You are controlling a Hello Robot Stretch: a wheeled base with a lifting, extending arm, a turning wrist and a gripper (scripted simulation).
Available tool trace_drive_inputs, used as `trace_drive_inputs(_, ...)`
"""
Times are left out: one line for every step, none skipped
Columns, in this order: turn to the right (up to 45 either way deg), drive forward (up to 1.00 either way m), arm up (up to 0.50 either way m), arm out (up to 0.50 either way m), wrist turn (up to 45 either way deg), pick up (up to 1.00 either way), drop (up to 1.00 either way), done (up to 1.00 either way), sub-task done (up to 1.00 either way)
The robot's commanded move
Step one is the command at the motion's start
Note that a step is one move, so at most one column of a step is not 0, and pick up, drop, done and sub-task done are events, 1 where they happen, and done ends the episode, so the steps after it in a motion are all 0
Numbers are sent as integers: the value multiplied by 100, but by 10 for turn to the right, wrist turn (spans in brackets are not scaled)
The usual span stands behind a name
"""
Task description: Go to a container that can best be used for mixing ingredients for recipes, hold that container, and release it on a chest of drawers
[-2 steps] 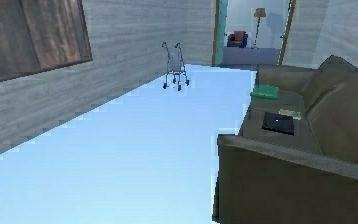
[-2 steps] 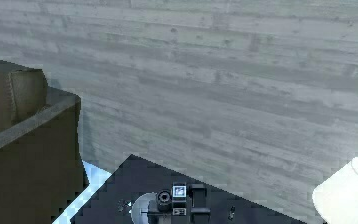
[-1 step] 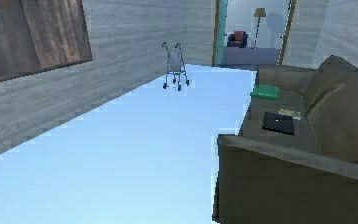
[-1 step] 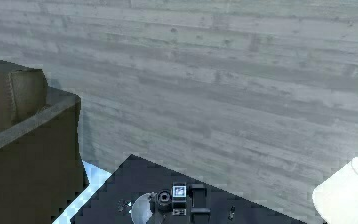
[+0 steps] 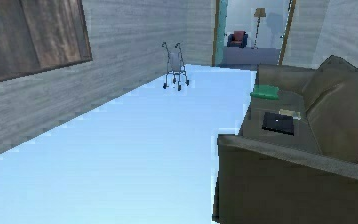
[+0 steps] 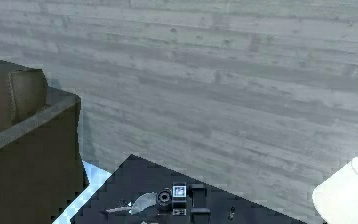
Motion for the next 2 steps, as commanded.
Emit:
trace_drive_inputs(0, 0, 0, 0, 450, 0, 0, 0, 0)
trace_drive_inputs(0, 0, 0, 0, 120, 0, 0, 0, 0)
